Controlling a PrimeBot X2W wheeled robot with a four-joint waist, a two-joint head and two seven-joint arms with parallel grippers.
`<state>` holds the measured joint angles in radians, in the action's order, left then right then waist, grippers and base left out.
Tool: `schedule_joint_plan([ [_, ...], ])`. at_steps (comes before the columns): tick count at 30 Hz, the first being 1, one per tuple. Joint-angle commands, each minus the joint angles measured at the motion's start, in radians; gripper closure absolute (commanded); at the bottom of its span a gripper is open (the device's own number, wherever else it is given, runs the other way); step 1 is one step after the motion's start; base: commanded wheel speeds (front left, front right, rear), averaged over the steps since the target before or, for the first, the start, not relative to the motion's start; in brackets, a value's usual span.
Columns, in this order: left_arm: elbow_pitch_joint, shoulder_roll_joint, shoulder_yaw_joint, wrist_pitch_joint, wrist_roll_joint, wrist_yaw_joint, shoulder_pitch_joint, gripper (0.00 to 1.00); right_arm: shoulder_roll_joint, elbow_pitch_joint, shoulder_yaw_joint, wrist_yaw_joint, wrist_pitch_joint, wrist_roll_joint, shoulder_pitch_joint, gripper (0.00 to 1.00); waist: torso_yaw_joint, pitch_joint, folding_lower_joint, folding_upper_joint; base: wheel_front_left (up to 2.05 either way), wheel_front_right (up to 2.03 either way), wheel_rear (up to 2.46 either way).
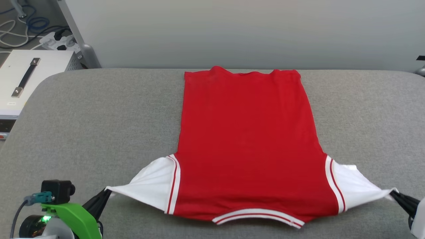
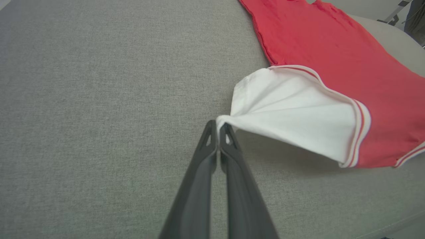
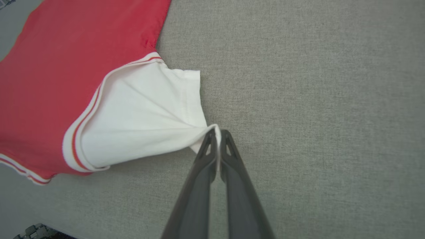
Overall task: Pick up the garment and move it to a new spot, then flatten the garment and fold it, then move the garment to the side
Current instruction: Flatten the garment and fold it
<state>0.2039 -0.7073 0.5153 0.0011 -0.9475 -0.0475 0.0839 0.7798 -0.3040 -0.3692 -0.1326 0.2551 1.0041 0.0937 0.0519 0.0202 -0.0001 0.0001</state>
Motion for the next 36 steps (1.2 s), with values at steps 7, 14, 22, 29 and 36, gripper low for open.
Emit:
schedule_joint_plan([
  [7, -0.101, -0.038, 0.0, 0.031, -0.029, 0.026, -0.063, 1.0, 0.053, 0.105, 0.073, 0.002, 0.083, 0.004, -0.117, 1.0, 0.014, 0.036, 0.0001, -0.0001, 0.0, 0.0, 0.0],
  [14, -0.147, -0.023, 0.034, 0.029, 0.014, 0.008, -0.029, 1.0, 0.041, 0.156, 0.14, 0.002, 0.154, -0.032, -0.137, 1.0, 0.021, 0.091, 0.0001, -0.0001, 0.0, 0.0, 0.0],
  [22, -0.27, -0.018, 0.1, 0.137, 0.019, -0.02, 0.029, 1.0, 0.049, 0.254, 0.29, 0.002, 0.379, -0.077, -0.036, 0.0, 0.066, 0.227, 0.0001, -0.0001, 0.0, 0.0, 0.0],
  [29, -0.39, -0.018, 0.121, 0.236, -0.012, -0.006, 0.067, 1.0, -0.021, 0.334, 0.424, 0.002, 0.706, -0.1, 0.222, 0.0, 0.134, 0.379, 0.0001, -0.0001, 0.0, 0.0, 0.0],
  [36, -0.475, -0.006, 0.126, 0.276, 0.0, 0.01, 0.122, 1.0, -0.115, 0.294, 0.464, 0.002, 0.989, -0.255, 0.568, 0.0, 0.219, 0.498, 0.0001, -0.0001, 0.0, 0.0, 0.0],
])
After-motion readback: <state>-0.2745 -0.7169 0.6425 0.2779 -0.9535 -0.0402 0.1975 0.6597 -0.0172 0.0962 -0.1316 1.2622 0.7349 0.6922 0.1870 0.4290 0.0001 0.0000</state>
